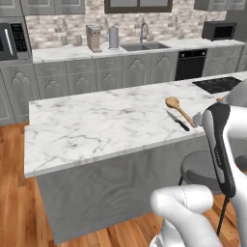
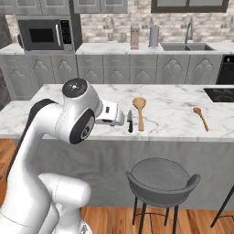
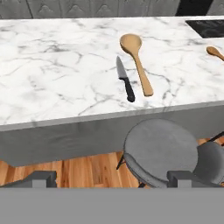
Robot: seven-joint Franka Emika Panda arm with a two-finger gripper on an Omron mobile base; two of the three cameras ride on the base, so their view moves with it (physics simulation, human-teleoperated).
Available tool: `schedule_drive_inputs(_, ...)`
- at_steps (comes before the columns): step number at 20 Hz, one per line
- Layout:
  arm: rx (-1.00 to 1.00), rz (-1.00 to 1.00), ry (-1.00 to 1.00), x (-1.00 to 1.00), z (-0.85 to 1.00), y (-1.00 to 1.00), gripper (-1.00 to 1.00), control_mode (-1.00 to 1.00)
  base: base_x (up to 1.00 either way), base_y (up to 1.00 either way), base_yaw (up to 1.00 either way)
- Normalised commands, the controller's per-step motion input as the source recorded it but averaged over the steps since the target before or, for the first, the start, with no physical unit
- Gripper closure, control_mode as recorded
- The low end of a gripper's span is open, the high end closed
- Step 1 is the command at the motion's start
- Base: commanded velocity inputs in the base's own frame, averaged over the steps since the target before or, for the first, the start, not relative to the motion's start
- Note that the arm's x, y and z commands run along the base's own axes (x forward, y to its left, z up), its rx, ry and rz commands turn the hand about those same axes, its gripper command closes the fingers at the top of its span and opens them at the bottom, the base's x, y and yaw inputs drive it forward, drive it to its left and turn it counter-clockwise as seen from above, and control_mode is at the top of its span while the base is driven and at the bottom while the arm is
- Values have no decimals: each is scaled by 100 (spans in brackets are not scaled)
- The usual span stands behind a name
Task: Pick up the metallic utensils from the counter and place them in the open drawer. Make sure not to pick up any wooden utensils.
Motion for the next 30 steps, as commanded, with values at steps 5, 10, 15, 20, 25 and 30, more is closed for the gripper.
schedule_drive_inputs(5,-3,-4,10,30,-31,0,-100,-100,0,0,0)
schedule_drive_inputs(10,0,0,10,31,-47,-3,-100,-100,0,0,0)
schedule_drive_inputs(15,0,0,14,62,-53,0,-100,-100,0,0,0)
schedule_drive_inputs(20,0,0,13,66,-39,-3,-100,-100,0,0,0)
schedule_drive_inputs(25,0,0,10,55,-11,-28,-100,-100,0,0,0)
schedule_drive_inputs(30,0,3,10,52,-15,-31,-100,-100,0,0,0)
